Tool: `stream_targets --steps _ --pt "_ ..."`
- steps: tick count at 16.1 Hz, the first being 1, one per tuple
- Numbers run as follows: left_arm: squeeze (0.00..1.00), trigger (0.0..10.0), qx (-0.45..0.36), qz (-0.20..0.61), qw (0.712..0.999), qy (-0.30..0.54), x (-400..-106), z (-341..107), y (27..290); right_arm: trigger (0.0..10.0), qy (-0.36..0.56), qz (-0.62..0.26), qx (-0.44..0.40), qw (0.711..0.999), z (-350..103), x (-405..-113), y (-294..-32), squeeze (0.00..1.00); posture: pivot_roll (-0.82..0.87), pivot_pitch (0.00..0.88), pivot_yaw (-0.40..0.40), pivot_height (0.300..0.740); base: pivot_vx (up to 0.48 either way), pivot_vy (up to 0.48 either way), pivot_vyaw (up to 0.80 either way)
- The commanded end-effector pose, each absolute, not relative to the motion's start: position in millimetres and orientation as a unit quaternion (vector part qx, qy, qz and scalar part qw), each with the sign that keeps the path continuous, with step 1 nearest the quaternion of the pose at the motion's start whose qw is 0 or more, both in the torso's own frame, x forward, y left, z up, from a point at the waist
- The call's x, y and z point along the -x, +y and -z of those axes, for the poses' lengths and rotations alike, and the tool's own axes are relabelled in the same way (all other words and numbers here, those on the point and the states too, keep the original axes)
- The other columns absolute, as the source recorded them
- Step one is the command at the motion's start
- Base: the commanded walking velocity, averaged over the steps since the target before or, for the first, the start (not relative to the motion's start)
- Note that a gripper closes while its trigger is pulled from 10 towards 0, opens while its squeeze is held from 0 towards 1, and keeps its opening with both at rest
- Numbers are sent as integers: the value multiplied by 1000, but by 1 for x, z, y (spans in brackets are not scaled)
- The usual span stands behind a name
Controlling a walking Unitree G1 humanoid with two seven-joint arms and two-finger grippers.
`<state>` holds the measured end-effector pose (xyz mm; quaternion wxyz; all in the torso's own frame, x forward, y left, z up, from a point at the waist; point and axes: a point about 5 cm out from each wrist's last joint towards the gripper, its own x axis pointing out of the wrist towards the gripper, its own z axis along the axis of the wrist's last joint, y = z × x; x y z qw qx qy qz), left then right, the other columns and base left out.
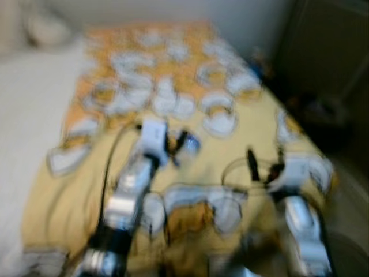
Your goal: Clean up the room
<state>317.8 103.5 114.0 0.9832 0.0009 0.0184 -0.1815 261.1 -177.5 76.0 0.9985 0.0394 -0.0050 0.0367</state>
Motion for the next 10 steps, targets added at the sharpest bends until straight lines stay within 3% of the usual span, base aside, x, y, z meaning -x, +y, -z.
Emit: stream_targets --steps 1,5,8,9,10 --pt "0 10000 -2 170 985 22 -320 -114 106 10000 -4 -35 -33 999 -76 -260 -179 0 -4 0 22 723 0 0 0" --pt "0 10000 5 181 983 25 -323 -112 107 10000 -10 -42 -30 999 -78 -259 -175 0 -8 0 22 723 0 0 0" --pt "0 10000 -14 184 982 34 -322 -109 103 10000 -4 -46 -21 999 -77 -258 -173 0 -14 0 29 723 480 0 -456" --pt "0 10000 -50 171 983 44 -324 -105 105 10000 -10 -44 -22 999 -78 -256 -174 0 -15 0 32 723 0 0 -469" --pt "0 10000 -31 164 985 41 -325 -106 107 10000 -10 -43 -22 999 -77 -256 -174 0 -16 0 34 723 0 0 0"
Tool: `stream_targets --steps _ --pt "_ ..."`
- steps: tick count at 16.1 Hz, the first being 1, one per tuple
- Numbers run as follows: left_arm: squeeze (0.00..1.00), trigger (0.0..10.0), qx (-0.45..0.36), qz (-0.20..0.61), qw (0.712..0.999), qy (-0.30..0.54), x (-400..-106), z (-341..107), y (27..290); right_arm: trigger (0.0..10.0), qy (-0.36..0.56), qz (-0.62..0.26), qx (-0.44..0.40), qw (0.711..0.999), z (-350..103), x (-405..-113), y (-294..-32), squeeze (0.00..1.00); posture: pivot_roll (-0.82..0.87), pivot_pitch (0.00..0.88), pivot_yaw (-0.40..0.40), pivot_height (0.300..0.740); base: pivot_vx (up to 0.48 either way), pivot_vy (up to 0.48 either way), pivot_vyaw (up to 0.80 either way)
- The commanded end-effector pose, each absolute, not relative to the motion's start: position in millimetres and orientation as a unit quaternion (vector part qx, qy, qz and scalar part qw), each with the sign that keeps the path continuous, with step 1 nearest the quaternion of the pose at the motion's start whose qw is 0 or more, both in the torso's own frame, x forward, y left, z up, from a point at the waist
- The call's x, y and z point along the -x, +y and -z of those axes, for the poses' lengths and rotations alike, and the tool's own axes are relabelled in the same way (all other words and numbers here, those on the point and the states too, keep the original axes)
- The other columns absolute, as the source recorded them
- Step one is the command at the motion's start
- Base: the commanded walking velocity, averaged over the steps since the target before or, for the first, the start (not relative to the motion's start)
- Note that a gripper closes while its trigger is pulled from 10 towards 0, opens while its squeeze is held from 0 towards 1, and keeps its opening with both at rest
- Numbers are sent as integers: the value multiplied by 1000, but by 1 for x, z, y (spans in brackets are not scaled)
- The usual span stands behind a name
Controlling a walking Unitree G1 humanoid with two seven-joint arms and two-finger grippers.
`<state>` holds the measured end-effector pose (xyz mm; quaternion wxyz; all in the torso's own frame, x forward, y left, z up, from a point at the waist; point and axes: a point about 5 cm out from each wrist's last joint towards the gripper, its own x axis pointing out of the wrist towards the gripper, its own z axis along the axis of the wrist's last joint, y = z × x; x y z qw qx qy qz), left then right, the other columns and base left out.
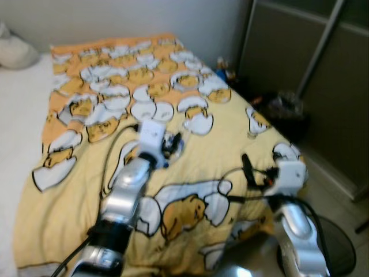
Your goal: Clean up the room
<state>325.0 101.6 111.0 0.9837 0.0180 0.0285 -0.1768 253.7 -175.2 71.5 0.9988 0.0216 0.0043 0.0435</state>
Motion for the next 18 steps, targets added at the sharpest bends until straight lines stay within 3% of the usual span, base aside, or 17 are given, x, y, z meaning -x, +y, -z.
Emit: stream_targets --steps 1,9,15,16,18 --pt "1000 10000 -7 180 983 40 -327 -108 104 10000 -9 -42 -22 999 -77 -256 -174 0 -17 0 37 723 0 0 0" --pt "1000 10000 -45 170 982 75 -346 -99 97 10000 -12 -29 -26 999 -77 -249 -174 0 -41 0 50 723 0 0 0" --pt "1000 10000 -68 147 978 129 -369 -98 97 10000 5 -42 -17 999 -78 -210 -174 0 -157 72 66 723 0 0 0" --pt "0 10000 -70 143 977 139 -371 -97 93 10000 8 -30 -15 999 -82 -197 -178 0 -224 109 82 723 0 0 0" --pt "0 10000 -65 130 980 137 -375 -102 92 10000 14 -28 -8 999 -85 -184 -179 0 -257 118 96 723 0 0 0"
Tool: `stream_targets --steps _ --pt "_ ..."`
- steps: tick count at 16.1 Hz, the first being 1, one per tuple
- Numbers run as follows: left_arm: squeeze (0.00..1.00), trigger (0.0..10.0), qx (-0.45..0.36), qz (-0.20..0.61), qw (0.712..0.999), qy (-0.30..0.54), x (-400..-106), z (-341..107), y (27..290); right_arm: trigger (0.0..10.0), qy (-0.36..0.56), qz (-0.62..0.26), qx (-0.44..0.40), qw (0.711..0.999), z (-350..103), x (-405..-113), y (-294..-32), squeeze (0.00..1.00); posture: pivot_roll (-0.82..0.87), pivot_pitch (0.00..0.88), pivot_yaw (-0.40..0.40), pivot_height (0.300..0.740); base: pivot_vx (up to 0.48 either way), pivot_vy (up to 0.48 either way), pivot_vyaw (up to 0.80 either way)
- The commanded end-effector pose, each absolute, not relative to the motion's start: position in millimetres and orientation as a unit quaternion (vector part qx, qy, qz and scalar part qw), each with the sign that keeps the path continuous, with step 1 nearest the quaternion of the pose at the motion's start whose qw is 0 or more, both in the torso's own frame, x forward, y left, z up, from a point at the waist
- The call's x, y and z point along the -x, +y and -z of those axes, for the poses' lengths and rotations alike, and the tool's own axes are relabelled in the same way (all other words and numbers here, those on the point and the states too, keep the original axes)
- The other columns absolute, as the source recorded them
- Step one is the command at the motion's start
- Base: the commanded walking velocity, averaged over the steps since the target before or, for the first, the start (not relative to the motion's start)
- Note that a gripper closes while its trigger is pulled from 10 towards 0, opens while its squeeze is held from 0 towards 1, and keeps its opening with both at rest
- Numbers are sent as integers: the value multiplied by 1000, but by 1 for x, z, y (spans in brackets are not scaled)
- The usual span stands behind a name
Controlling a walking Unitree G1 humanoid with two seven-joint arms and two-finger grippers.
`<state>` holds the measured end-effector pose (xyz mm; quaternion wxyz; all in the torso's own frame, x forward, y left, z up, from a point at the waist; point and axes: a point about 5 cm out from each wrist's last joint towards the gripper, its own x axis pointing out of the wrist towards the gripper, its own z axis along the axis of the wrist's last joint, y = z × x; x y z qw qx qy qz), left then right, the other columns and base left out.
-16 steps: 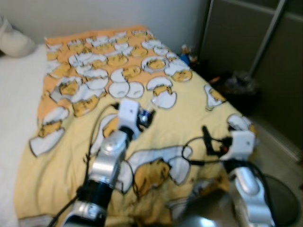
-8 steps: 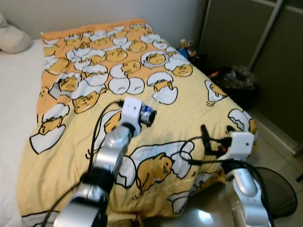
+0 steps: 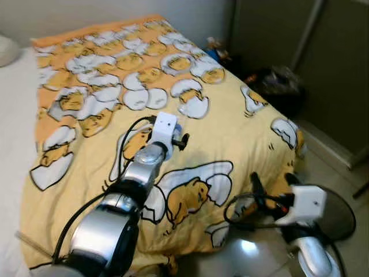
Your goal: Clean up the room
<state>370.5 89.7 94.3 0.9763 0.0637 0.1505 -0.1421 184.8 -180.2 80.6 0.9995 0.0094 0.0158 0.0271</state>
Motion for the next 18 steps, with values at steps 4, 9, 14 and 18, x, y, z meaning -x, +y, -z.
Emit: stream_targets --steps 4,9,14,18 --pt "0 10000 -32 120 989 77 -378 -114 101 10000 8 -15 -11 1000 -90 -187 -180 0 -227 65 106 723 0 0 0" --pt "0 10000 -30 129 991 -25 -344 -118 125 10000 -17 -44 -32 998 -96 -231 -167 0 -62 0 72 723 0 0 0" --pt "0 10000 -47 173 982 -62 -288 -127 125 10000 0 -27 -51 998 -89 -268 -160 0 76 0 13 723 0 0 0" --pt "0 10000 -68 137 986 -61 -274 -145 141 10000 26 -15 -72 997 -80 -302 -145 0 235 0 -36 723 0 0 0"
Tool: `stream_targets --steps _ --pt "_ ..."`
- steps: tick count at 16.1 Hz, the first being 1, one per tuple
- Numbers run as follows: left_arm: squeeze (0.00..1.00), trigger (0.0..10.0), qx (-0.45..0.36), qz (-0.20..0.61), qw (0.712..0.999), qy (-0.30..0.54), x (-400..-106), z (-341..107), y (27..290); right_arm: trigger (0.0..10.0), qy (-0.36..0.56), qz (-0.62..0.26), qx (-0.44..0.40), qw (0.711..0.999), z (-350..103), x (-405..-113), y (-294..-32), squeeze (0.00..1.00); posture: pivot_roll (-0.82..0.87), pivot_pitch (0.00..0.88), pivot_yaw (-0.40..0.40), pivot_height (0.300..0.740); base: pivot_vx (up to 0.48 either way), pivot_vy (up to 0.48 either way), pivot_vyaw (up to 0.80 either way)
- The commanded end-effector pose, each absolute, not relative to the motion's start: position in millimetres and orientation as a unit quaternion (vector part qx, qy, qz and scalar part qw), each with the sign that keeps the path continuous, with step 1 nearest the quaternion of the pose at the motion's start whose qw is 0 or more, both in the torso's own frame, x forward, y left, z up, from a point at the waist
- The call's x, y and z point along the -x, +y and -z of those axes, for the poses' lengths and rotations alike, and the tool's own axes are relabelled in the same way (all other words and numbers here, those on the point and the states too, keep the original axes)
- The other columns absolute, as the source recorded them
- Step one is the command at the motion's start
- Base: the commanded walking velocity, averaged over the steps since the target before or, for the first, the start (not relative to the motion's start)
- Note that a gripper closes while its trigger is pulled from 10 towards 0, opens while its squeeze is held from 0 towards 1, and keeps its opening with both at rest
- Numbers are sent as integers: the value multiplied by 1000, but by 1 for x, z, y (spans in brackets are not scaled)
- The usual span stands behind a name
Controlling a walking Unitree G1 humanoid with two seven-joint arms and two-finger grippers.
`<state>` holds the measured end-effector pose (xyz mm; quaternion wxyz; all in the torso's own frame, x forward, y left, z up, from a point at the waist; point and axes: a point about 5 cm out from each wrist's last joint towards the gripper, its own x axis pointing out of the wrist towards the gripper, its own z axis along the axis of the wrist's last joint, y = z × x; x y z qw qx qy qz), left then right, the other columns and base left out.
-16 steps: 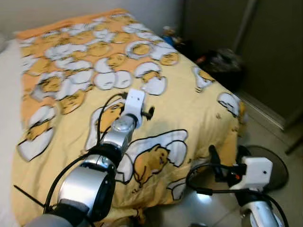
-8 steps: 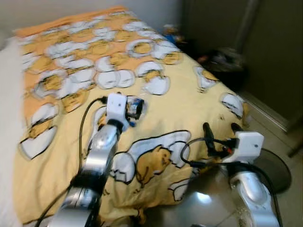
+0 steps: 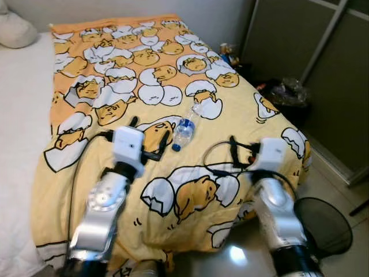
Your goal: Clean up the room
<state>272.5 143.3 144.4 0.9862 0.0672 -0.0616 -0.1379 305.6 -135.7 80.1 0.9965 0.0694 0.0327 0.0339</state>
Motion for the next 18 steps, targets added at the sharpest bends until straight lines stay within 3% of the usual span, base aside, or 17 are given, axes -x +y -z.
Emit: stream_targets --steps 1,5,8,10,14,18 --pt "0 10000 -72 138 985 -67 -265 -153 144 10000 36 -31 -87 995 -79 -315 -133 0 314 27 -65 723 0 0 0" --pt "0 10000 -69 202 976 -44 -231 -160 137 10000 63 -63 -92 992 -82 -343 -106 0 455 136 -89 723 0 0 0" --pt "0 10000 -86 169 982 -15 -216 -156 144 10000 58 -58 -86 993 -92 -355 -106 0 443 143 -113 723 0 0 0" --pt "0 10000 -73 143 987 -4 -222 -152 147 10000 19 -52 -54 997 -95 -347 -113 0 405 114 -131 723 0 0 0" --pt "0 10000 -27 64 997 34 -243 -134 146 10000 -18 -63 16 998 -82 -283 -146 0 290 0 -220 723 0 0 0" --pt "0 10000 -37 86 995 17 -271 -139 136 10000 -13 -43 27 999 -79 -292 -155 0 229 0 -170 723 0 -240 550"
